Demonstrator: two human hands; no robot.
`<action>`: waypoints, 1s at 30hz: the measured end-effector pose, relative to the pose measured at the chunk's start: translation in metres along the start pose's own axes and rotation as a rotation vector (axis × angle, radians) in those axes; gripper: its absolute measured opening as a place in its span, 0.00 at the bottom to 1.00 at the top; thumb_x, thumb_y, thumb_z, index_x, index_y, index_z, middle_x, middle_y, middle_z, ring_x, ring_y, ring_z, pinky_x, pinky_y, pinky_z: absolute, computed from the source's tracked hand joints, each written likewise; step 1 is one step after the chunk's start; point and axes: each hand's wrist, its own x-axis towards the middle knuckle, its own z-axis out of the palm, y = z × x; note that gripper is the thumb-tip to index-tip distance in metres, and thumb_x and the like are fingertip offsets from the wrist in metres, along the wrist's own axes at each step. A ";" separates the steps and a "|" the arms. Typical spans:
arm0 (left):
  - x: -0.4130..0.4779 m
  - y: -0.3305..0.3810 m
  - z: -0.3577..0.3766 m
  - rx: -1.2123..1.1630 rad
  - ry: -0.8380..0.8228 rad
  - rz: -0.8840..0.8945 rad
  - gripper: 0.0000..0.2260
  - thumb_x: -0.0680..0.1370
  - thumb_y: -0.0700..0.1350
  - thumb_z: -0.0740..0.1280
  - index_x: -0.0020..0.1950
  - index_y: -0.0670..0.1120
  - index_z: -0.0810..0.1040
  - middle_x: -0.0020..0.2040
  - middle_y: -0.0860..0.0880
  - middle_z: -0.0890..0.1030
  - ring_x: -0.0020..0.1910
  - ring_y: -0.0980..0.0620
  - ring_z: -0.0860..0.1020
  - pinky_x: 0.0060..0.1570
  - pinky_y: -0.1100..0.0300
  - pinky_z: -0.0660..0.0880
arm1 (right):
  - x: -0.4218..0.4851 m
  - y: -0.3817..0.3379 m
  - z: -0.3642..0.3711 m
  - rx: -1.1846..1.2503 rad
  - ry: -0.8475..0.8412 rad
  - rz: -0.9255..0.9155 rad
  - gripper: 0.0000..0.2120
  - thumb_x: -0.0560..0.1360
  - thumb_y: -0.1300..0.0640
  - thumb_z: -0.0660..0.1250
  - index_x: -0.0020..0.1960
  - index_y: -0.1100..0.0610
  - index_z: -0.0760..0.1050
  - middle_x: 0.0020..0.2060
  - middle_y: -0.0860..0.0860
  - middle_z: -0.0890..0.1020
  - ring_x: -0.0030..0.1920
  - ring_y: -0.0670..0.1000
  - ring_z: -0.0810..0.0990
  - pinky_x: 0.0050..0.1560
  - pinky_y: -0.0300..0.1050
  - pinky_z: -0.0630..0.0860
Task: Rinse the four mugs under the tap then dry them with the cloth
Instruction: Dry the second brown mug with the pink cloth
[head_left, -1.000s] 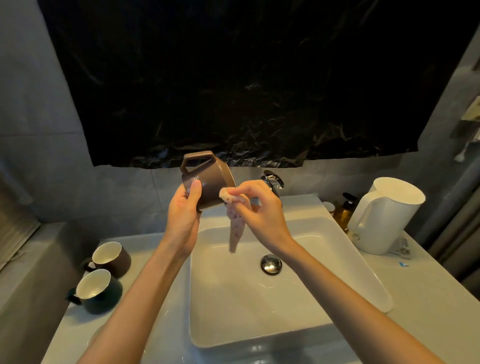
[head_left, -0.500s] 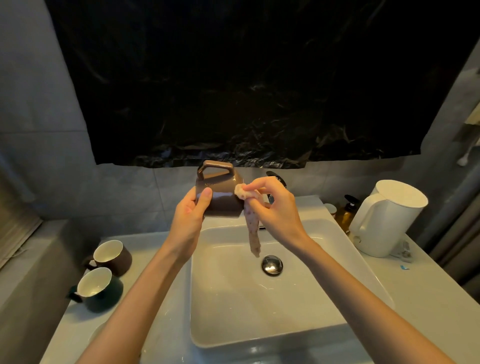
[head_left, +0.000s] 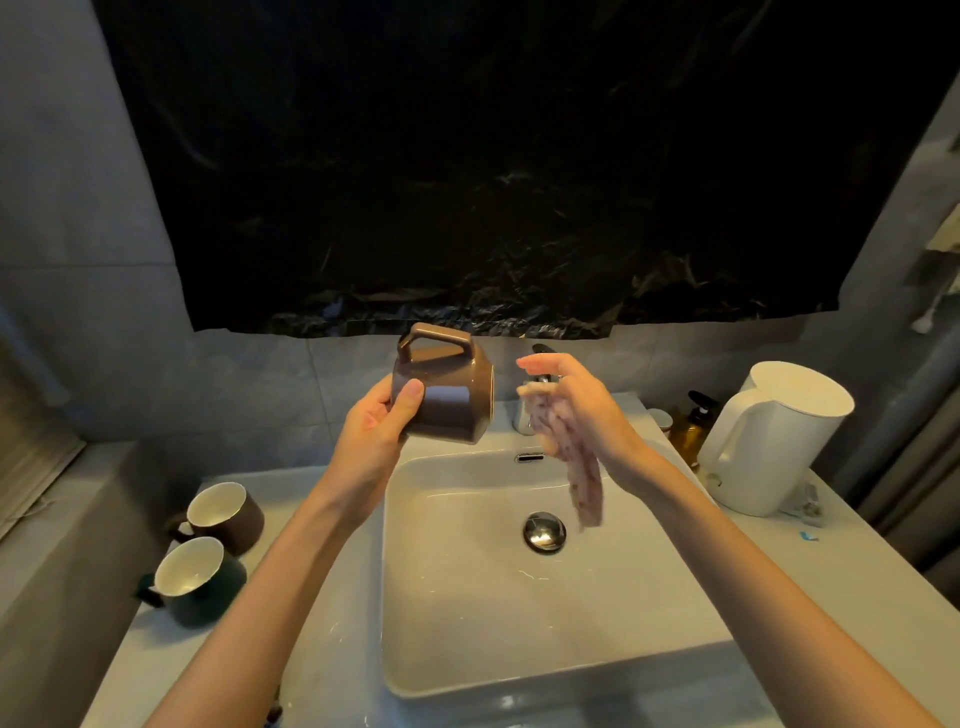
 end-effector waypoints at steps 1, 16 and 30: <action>0.000 0.001 -0.001 0.022 -0.024 0.003 0.10 0.81 0.45 0.58 0.58 0.51 0.76 0.50 0.53 0.84 0.54 0.56 0.80 0.52 0.65 0.75 | -0.001 0.000 0.000 0.022 -0.068 0.049 0.17 0.80 0.56 0.63 0.67 0.48 0.68 0.58 0.44 0.73 0.54 0.43 0.79 0.49 0.40 0.80; -0.005 0.008 -0.002 0.341 -0.027 0.067 0.11 0.78 0.48 0.64 0.60 0.57 0.76 0.57 0.59 0.79 0.59 0.63 0.75 0.54 0.70 0.69 | -0.013 0.016 0.024 -0.488 0.173 -0.470 0.45 0.60 0.44 0.79 0.71 0.49 0.62 0.65 0.46 0.71 0.64 0.46 0.70 0.59 0.43 0.77; -0.006 0.033 0.000 -0.846 -0.429 -0.769 0.06 0.75 0.44 0.70 0.41 0.43 0.77 0.34 0.52 0.70 0.27 0.57 0.61 0.28 0.66 0.63 | -0.010 0.031 0.014 -0.854 0.366 -0.780 0.44 0.61 0.52 0.80 0.70 0.52 0.60 0.69 0.57 0.64 0.61 0.56 0.70 0.52 0.46 0.77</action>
